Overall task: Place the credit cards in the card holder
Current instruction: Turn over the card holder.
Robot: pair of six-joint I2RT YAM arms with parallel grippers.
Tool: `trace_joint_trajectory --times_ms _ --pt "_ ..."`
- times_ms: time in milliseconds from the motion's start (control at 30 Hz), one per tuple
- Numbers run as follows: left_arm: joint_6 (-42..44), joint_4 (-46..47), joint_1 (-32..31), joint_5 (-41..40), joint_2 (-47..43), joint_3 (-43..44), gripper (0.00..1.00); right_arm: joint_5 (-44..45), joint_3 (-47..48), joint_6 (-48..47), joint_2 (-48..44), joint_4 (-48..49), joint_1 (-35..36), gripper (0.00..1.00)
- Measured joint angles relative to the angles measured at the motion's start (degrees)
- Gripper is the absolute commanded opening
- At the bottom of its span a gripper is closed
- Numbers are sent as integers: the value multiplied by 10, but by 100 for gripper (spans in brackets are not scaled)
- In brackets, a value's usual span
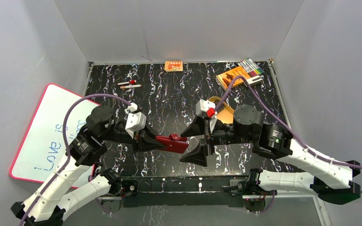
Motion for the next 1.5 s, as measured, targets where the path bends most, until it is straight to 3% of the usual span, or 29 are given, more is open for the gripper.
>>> trace_joint_trajectory --times_ms 167,333,567,667,800,1267,1300,1433,1500 --pt "26 -17 0 26 9 23 0 0 0 10 12 25 -2 88" --pt "51 -19 0 29 16 56 0 -2 0 21 33 31 -5 98" --pt "78 -30 0 29 -6 68 0 16 2 23 25 26 -16 98" --pt "83 -36 0 31 -10 70 0 11 2 23 24 27 -16 94" --pt "87 -40 0 32 -3 78 0 -2 2 23 35 29 -16 79" --pt "75 -44 1 34 5 83 0 -34 -2 24 45 66 -17 3" --pt "71 -45 1 33 5 84 4 -36 -4 20 44 68 -17 0" --pt "57 -44 1 25 3 84 57 -38 -20 25 36 89 -17 0" --pt "52 -20 0 6 -3 79 71 -31 -36 42 29 114 -17 0"
